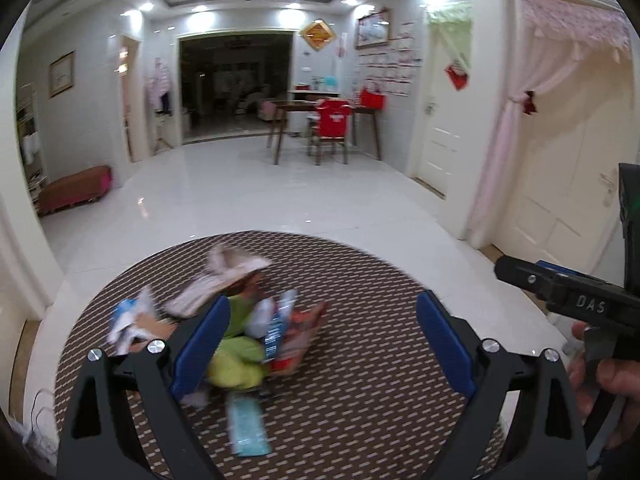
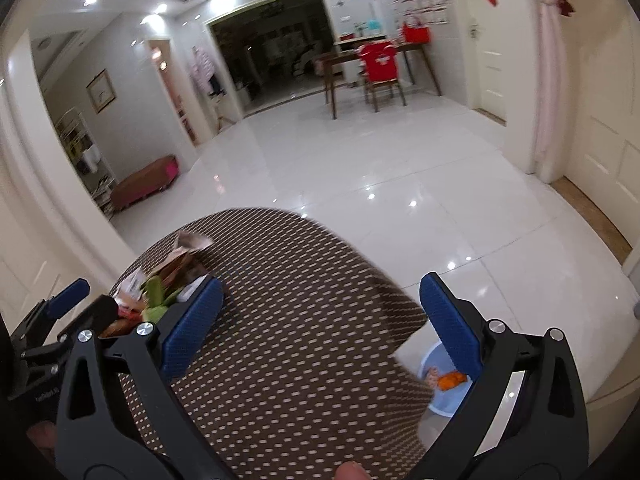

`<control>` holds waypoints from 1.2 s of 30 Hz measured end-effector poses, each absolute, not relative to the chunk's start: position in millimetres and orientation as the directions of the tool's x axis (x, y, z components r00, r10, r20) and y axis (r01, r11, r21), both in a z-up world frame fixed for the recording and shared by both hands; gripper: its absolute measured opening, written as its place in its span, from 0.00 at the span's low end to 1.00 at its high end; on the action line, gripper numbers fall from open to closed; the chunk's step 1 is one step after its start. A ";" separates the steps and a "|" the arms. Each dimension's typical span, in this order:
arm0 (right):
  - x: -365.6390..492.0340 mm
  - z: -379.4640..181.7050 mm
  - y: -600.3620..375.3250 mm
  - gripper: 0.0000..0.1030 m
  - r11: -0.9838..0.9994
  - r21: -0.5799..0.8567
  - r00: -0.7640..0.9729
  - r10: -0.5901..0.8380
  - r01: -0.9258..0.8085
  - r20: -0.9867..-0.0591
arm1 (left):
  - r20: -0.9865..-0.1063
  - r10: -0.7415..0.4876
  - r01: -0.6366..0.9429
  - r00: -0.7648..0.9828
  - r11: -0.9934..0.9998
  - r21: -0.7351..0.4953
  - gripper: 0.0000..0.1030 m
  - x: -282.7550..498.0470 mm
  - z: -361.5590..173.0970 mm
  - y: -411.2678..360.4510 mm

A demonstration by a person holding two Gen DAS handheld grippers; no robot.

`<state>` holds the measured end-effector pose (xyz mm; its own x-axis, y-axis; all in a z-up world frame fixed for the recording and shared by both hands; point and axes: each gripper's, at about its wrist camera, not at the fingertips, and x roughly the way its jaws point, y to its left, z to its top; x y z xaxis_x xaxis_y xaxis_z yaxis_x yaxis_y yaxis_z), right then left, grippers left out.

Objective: Collect trash
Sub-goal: 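Grasp the green plush toy with the right tool while the left tool grasps the brown paper bag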

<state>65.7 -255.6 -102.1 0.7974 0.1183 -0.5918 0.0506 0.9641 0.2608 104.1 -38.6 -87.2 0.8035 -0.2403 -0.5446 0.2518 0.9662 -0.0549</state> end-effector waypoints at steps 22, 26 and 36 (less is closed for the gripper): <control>75.0 -136.3 -158.8 0.94 0.966 0.233 0.693 0.243 -0.110 -0.679 | -0.626 0.070 0.096 0.776 0.969 0.227 0.89 110.6 -170.5 65.9; 74.2 -139.5 -146.2 0.94 0.962 0.228 0.676 0.268 -0.149 -0.687 | -0.666 0.017 0.160 0.746 0.966 0.204 0.43 125.0 -176.1 61.7; 76.8 -141.9 -120.1 0.94 0.940 0.240 0.642 0.342 -0.244 -0.687 | -0.635 -0.065 0.122 0.770 0.992 0.046 0.26 95.8 -152.4 82.3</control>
